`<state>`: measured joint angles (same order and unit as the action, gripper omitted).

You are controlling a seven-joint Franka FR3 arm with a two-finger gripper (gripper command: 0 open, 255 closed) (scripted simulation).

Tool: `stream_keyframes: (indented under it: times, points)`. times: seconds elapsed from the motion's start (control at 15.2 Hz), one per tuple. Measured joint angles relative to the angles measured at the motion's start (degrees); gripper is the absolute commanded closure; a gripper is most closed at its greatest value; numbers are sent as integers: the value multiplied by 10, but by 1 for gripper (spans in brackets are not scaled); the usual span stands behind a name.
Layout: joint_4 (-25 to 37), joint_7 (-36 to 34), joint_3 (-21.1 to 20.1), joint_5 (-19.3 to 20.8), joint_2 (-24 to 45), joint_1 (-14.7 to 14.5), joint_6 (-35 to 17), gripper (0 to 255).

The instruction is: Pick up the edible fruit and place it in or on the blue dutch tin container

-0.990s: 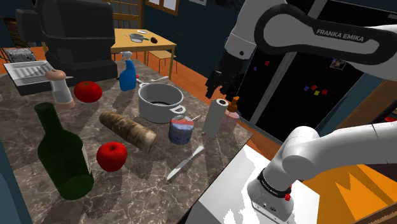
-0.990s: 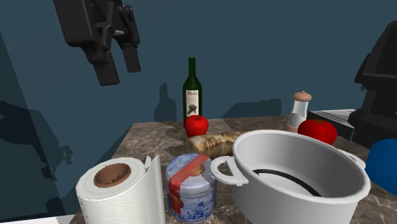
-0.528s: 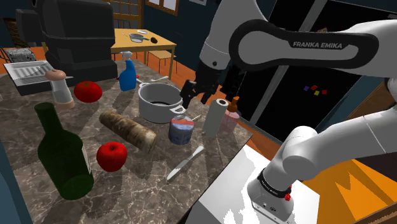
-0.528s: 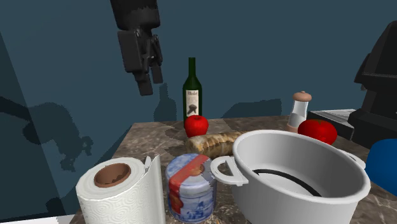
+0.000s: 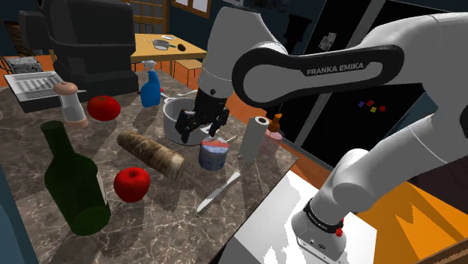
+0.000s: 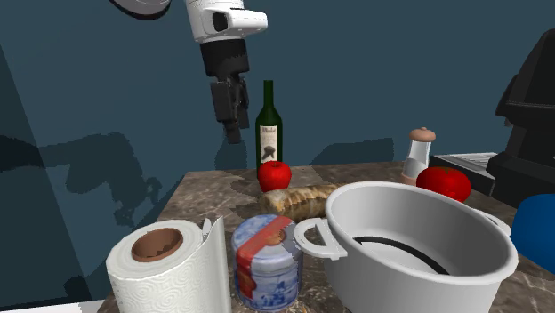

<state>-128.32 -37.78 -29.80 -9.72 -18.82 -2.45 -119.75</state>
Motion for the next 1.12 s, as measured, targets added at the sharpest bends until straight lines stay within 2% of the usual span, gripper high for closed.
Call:
stream_keyframes:
  times: [0.26,0.46,0.66,0.86,1.12]
  points:
    - [58,-83,-51,55,94,11,-32,0]
    - [110,-153,-80,115,170,9,-43,0]
    - [167,-232,-95,190,256,-11,-51,0]
    - [232,-293,-92,250,329,-45,-37,0]
    - [257,-318,-82,283,370,-65,-44,0]
